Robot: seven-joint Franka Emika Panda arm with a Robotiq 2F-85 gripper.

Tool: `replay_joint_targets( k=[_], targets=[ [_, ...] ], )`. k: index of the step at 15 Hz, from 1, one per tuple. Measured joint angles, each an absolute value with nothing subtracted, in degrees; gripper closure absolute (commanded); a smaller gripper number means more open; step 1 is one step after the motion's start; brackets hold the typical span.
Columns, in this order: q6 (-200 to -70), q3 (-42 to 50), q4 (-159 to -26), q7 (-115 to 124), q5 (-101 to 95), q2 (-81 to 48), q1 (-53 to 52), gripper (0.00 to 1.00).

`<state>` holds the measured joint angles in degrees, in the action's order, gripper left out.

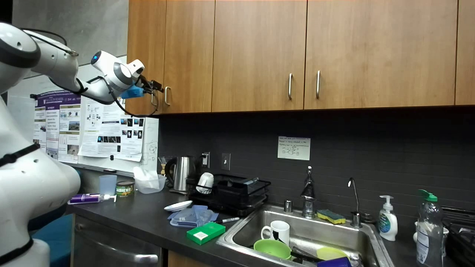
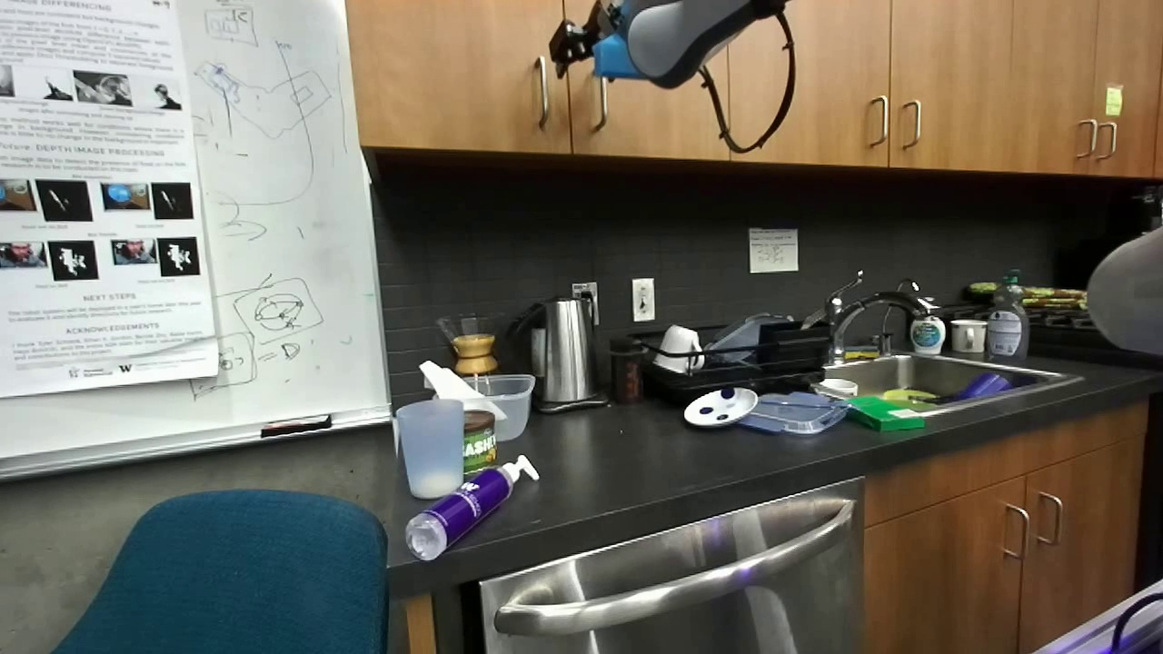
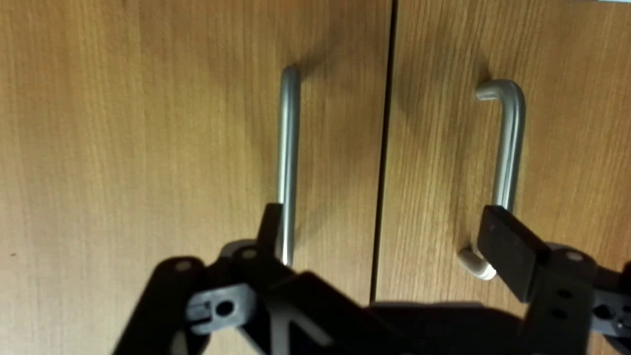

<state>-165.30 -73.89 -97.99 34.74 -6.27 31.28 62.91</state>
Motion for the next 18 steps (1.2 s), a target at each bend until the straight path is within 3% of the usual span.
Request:
replay_joint_targets(
  k=[4,5,11,16,18],
  targets=[
    [-164.1,-74.0,-98.1,34.7,-6.3,31.3,63.6,0.00],
    [-163.8,-74.1,-98.1,34.8,-6.3,31.3,63.9,0.19],
    [-163.3,-75.2,-98.1,34.8,-6.3,31.3,65.7,0.65],
    [-162.9,-75.0,-98.1,34.8,-6.3,31.4,66.2,0.98],
    [-162.6,-74.6,-98.2,34.8,-6.3,31.5,66.3,1.00]
  ],
)
